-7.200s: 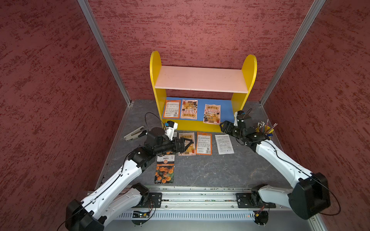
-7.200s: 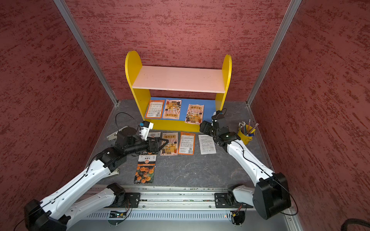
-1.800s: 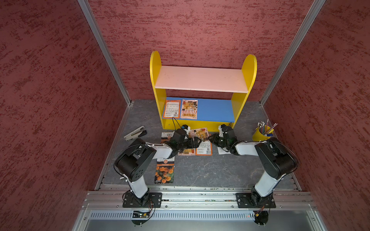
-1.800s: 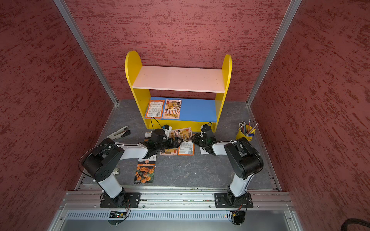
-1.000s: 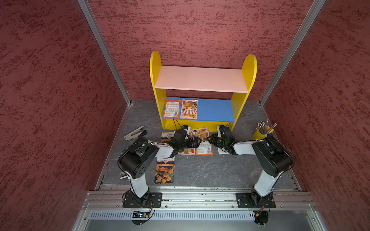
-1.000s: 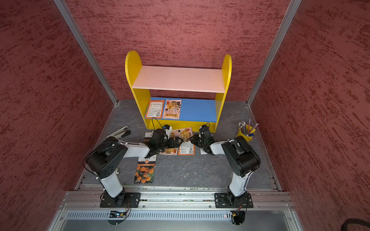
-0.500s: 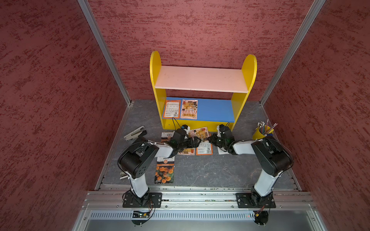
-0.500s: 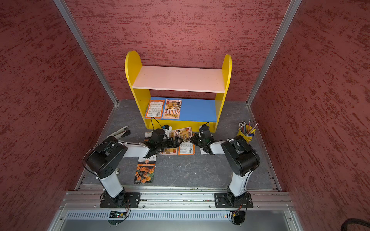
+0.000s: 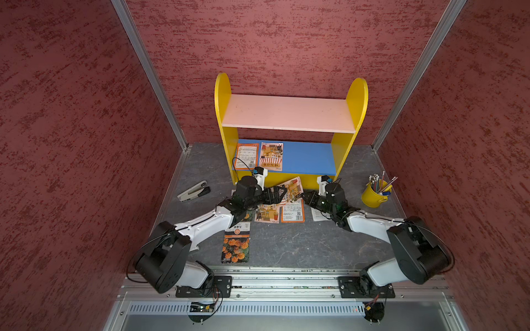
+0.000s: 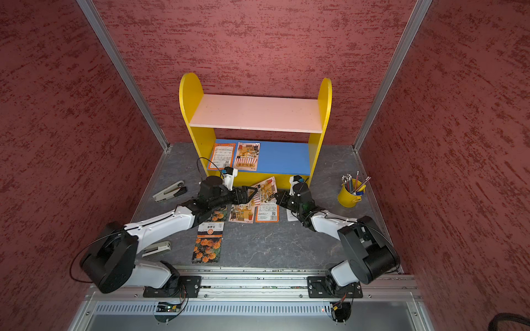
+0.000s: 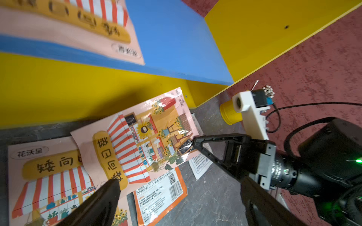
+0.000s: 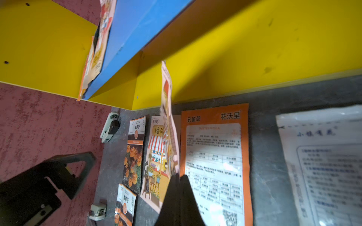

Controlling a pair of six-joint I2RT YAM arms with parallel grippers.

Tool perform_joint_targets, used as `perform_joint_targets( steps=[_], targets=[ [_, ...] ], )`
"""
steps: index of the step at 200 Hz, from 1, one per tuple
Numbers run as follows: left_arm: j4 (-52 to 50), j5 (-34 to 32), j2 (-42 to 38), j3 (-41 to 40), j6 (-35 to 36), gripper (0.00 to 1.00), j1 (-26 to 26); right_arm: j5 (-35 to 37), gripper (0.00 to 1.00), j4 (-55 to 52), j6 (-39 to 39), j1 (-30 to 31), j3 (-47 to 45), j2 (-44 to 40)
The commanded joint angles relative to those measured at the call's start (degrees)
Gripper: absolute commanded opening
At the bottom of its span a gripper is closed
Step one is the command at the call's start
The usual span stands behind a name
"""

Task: Take the seed bag off the shelf
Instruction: Pick up the seed packet from the center of the board.

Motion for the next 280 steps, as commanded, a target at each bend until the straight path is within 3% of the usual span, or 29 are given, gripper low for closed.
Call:
perform_joint_targets(
  steps=[1, 28, 52, 90, 103, 147, 206, 240, 263, 280],
  targets=[
    [-12.8, 0.9, -6.5, 2.8, 4.8, 1.00, 0.3, -3.1, 0.00, -3.3, -2.5, 0.8, -1.9, -6.8],
    [-23.3, 1.8, -14.2, 6.0, 9.7, 1.00, 1.5, -5.9, 0.00, -12.2, -6.9, 1.2, -2.4, -18.0],
    [-30.3, 5.6, -18.0, 8.8, 13.9, 1.00, 4.2, -8.7, 0.00, -26.9, -13.6, 1.2, 1.6, -28.0],
    [-32.4, 22.2, -19.8, 11.6, 16.8, 1.00, 11.9, -15.4, 0.00, -49.5, -25.4, 1.2, 13.2, -36.0],
    [-34.7, 24.8, -18.6, 14.3, 18.5, 1.00, 12.4, -18.2, 0.00, -55.3, -28.8, 1.2, 17.4, -36.8],
    [-35.4, 37.4, -13.7, 20.0, 20.1, 1.00, 10.8, -23.6, 0.00, -65.2, -35.2, 1.2, 25.7, -35.7],
    [-41.0, 36.1, -8.8, 22.5, 24.7, 0.91, 0.0, -26.9, 0.00, -62.7, -35.1, 1.2, 27.7, -34.4],
    [-41.3, 34.3, -6.1, 22.1, 25.1, 0.75, -2.6, -27.1, 0.00, -62.1, -35.1, 1.2, 28.6, -34.0],
    [-41.2, 34.1, -4.8, 22.2, 25.0, 0.36, -3.5, -26.6, 0.00, -62.0, -35.1, 1.2, 29.1, -34.0],
    [-40.6, 34.4, -4.5, 22.2, 24.8, 0.16, -3.9, -26.2, 0.00, -62.1, -35.1, 1.2, 29.3, -34.0]
  ],
)
